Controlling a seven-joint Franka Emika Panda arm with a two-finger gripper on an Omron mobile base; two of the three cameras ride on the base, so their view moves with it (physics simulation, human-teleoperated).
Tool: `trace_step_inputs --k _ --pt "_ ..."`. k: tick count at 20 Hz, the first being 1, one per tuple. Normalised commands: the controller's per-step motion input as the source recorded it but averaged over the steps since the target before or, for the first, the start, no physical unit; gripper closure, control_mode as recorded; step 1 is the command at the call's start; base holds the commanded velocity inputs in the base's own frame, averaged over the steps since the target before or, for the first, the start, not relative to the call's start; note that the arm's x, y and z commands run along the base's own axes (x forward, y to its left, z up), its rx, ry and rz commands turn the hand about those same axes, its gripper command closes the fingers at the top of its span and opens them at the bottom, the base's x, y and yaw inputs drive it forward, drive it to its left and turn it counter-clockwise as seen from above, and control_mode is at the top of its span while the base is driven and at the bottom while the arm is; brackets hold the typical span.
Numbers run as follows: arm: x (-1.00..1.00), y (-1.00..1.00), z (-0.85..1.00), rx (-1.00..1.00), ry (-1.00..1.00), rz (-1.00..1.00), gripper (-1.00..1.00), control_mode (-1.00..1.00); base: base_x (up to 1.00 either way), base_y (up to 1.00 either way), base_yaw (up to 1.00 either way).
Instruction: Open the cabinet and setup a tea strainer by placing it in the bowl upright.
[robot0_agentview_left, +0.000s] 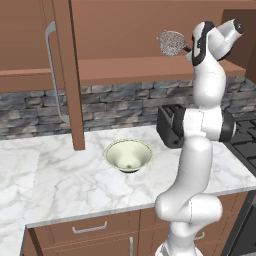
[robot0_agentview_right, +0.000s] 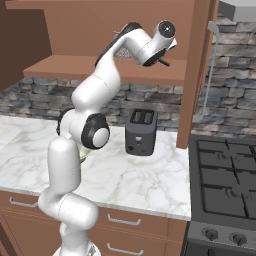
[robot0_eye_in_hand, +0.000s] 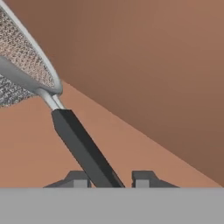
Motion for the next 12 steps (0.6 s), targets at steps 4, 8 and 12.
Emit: trace_step_inputs --k 4,8,12 --pt "0.0 0.17 0.0 -0.03 -0.18 0.0 1.0 -1.0 0.0 0.0 0.0" --pt "0.0 0.0 -0.04 -0.09 -0.25 -0.01 1.0 -1.0 0.0 0.0 0.0" --pt "-0.18 0.0 -0.03 -0.13 -0.32 0.0 1.0 -1.0 0.0 0.0 0.0"
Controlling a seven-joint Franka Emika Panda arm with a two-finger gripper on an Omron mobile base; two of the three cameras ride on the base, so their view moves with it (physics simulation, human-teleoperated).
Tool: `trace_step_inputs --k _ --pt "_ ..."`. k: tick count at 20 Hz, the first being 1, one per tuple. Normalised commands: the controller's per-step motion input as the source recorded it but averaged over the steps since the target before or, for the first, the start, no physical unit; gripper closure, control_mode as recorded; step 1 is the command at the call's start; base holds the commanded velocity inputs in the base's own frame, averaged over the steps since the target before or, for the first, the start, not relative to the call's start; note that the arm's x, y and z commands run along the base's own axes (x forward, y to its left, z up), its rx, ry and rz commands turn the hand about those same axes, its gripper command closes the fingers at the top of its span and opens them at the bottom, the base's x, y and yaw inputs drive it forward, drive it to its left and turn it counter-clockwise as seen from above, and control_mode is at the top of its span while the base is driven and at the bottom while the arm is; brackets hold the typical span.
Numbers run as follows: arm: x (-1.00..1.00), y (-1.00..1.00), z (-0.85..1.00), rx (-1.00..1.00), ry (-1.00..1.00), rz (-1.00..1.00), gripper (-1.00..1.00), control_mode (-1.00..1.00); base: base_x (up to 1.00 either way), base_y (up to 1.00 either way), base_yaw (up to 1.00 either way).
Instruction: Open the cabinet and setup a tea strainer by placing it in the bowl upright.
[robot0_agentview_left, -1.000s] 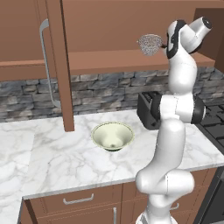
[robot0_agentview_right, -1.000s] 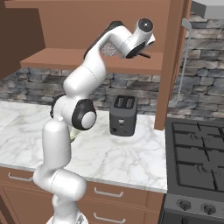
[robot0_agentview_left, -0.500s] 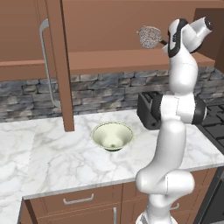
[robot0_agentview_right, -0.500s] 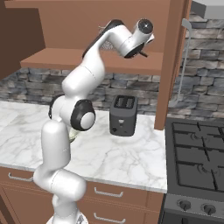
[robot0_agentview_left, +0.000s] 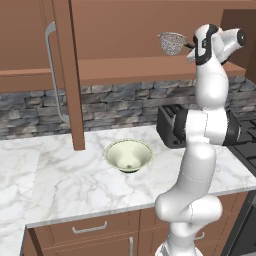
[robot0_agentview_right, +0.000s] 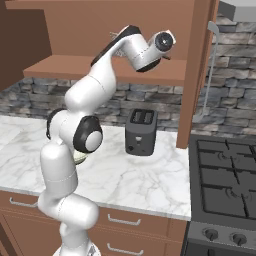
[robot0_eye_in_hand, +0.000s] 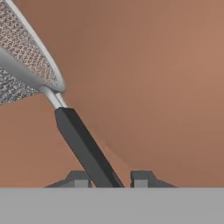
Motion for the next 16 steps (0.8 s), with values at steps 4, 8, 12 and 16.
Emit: trace_step_inputs --k 4,8,12,16 --pt "-0.23 0.08 0.0 -0.16 -0.36 0.0 1.0 -1.0 0.0 0.0 0.0" --pt "-0.34 0.18 0.23 -0.12 -0.27 -0.01 1.0 -1.0 0.0 0.0 0.0" --pt "-0.66 0.14 0.39 -0.12 -0.06 -0.06 1.0 -1.0 0.0 0.0 0.0" --pt "-0.95 0.05 0.33 -0.1 -0.15 -0.06 1.0 -1.0 0.0 0.0 0.0"
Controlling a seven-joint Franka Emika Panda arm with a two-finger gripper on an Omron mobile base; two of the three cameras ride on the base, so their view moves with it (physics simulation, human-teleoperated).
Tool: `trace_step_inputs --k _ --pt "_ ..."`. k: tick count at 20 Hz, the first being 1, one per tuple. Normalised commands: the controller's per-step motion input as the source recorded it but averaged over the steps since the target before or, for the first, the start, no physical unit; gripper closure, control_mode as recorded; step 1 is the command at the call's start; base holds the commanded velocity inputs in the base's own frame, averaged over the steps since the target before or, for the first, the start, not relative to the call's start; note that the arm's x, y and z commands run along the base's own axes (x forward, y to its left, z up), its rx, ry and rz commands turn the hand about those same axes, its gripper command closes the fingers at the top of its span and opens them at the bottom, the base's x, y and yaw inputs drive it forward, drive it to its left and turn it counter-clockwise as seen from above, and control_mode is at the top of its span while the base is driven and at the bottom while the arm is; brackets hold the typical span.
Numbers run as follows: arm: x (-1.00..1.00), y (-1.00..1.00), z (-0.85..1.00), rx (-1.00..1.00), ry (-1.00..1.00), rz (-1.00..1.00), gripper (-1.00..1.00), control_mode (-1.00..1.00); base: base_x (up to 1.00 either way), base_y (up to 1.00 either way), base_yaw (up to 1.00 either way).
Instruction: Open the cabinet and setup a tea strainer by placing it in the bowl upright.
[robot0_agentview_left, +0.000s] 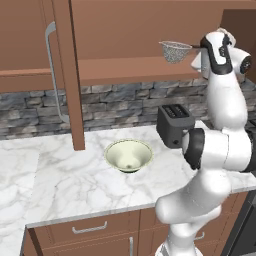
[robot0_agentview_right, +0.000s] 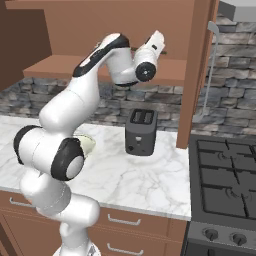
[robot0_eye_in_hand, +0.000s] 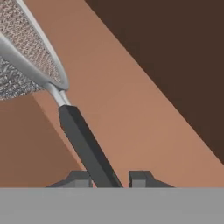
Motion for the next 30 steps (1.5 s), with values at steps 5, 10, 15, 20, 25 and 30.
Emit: trace_step_inputs --k 5,10,15,20,25,30 --pt "-1.0 0.06 0.25 -0.09 -0.2 -0.08 1.0 -1.0 0.0 0.0 0.0" --pt "-1.0 0.36 0.01 -0.09 -0.14 -0.01 1.0 -1.0 0.0 0.0 0.0" --pt "-1.0 0.44 0.0 -0.05 -0.12 0.0 1.0 -1.0 0.0 0.0 0.0" --pt "-1.0 0.44 -0.01 -0.03 -0.07 -0.02 1.0 -1.0 0.0 0.0 0.0" --pt "-1.0 0.45 -0.12 0.0 -0.01 0.0 1.0 -1.0 0.0 0.0 0.0" --pt "-0.98 0.49 -0.27 0.0 -0.01 0.0 1.0 -1.0 0.0 0.0 0.0"
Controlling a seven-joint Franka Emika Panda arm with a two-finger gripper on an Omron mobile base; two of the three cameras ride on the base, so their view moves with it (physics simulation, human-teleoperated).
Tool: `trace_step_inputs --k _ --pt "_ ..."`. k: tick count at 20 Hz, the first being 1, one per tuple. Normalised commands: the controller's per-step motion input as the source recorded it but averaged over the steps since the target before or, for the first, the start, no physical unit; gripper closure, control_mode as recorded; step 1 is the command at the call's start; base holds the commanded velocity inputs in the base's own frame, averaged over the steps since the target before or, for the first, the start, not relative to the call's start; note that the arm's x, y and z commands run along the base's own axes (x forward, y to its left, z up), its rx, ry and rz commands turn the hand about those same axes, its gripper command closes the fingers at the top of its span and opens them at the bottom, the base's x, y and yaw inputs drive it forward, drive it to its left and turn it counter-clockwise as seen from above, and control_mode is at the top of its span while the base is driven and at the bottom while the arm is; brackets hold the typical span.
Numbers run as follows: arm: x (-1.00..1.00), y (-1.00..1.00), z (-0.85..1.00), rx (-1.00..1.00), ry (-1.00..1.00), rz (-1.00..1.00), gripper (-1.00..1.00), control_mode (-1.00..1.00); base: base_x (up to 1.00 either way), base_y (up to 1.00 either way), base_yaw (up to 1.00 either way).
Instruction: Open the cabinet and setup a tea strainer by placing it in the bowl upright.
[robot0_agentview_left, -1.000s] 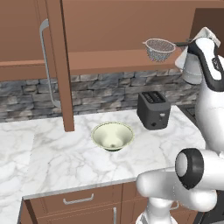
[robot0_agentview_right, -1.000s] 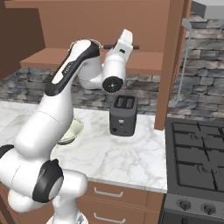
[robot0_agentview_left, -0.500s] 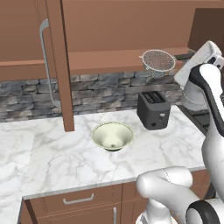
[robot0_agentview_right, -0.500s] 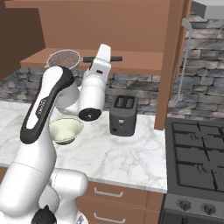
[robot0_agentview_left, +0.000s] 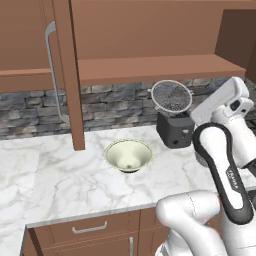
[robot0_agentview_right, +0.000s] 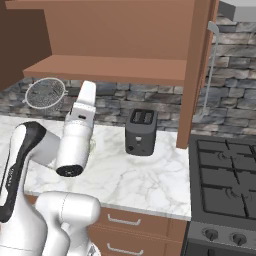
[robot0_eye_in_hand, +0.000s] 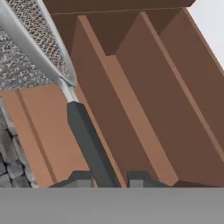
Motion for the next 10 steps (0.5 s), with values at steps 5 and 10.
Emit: trace_step_inputs --k 5,10 --pt "-0.39 0.35 -0.72 -0.01 0.01 0.0 1.0 -1.0 0.0 0.0 0.0" --pt "0.0 0.43 -0.66 -0.09 0.02 0.08 1.0 -1.0 0.0 0.0 0.0"
